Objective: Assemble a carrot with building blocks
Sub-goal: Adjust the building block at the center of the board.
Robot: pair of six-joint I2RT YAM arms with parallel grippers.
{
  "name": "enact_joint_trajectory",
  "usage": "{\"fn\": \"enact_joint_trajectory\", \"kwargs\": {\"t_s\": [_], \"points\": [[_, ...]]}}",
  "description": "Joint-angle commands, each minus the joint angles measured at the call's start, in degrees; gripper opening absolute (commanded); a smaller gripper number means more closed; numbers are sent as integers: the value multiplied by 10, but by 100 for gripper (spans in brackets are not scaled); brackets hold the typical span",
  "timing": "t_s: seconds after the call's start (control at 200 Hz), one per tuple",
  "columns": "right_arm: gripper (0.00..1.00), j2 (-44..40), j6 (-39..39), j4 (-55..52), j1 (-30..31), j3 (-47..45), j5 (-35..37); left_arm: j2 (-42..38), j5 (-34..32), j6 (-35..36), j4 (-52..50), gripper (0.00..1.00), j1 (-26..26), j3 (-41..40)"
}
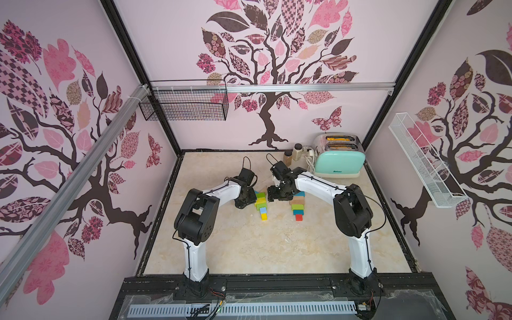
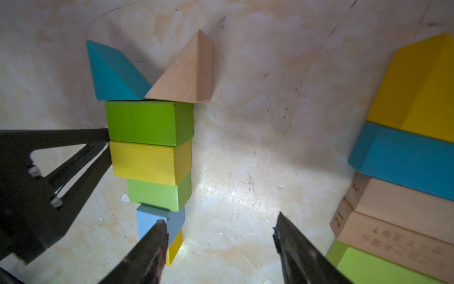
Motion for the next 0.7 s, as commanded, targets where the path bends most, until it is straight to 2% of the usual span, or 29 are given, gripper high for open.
{"fn": "enact_joint_trajectory", "kwargs": {"t_s": [0.0,0.38,0.695], "points": [[72,2,1,-3,-1,21,-5,7,-1,5,-2,40,-4,1],[74,-11,1,-8,-1,17,-2,-42,-30,-10,-10,48,-2,-34],[77,-29,2,-18,-1,33,1,-97,-39,-6,-20,52,18,-50]]}}
